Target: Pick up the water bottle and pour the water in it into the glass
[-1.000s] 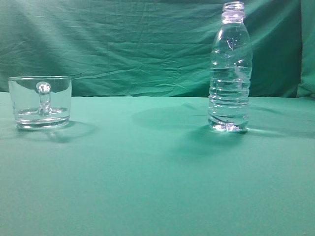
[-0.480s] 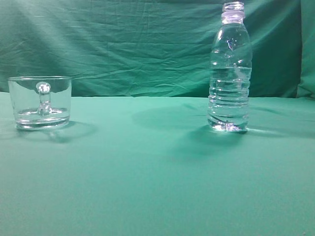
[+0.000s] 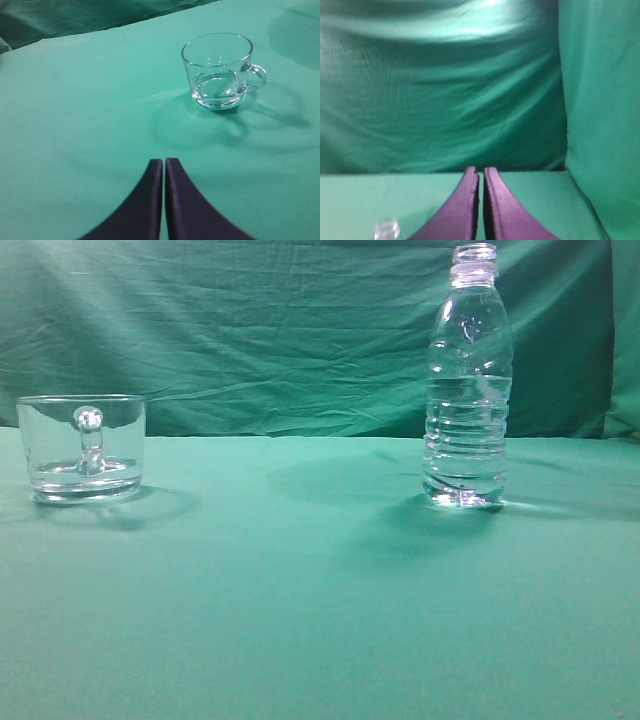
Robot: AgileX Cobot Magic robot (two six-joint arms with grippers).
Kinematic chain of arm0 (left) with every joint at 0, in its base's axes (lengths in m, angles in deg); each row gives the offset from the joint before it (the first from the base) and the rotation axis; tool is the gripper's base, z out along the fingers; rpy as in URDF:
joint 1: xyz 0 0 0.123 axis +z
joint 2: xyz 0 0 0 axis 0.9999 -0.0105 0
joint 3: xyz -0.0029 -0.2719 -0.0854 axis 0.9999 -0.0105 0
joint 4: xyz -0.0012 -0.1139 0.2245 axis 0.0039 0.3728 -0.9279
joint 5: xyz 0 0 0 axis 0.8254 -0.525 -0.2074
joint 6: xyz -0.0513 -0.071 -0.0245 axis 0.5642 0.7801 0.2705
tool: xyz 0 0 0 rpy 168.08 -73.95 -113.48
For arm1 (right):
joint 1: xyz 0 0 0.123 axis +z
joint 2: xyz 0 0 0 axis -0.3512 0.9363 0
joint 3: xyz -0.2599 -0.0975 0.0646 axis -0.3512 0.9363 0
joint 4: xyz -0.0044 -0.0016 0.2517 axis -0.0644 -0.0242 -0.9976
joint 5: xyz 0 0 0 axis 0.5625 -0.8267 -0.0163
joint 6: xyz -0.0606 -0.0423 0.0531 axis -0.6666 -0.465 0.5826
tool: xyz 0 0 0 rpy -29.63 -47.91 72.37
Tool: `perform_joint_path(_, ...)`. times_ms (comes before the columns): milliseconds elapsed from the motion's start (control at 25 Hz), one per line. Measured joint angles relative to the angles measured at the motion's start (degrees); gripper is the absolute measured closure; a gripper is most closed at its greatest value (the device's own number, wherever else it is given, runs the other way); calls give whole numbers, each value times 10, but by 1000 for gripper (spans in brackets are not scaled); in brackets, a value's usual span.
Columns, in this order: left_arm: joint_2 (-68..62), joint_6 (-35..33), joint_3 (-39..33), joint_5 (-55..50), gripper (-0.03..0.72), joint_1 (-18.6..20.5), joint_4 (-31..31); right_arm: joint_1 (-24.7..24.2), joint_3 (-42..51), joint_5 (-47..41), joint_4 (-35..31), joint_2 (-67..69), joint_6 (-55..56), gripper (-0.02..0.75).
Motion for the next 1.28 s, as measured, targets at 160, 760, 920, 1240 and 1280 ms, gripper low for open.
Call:
perform_joint_path(160, 0, 0, 0, 0, 688, 0, 0, 0, 26, -48, -273, -6, -360, 738)
perform_joint_path(760, 0, 0, 0, 0, 688, 0, 0, -89, 261, 24, -368, -176, -468, 738)
perform_joint_path(920, 0, 0, 0, 0, 688, 0, 0, -153, 303, 22, -370, -208, -437, 738)
perform_joint_path(1240, 0, 0, 0, 0, 688, 0, 0, -183, 346, 17, -371, -211, -405, 738)
perform_joint_path(1280, 0, 0, 0, 0, 688, 0, 0, -183, 346, 13, -371, -211, -405, 738)
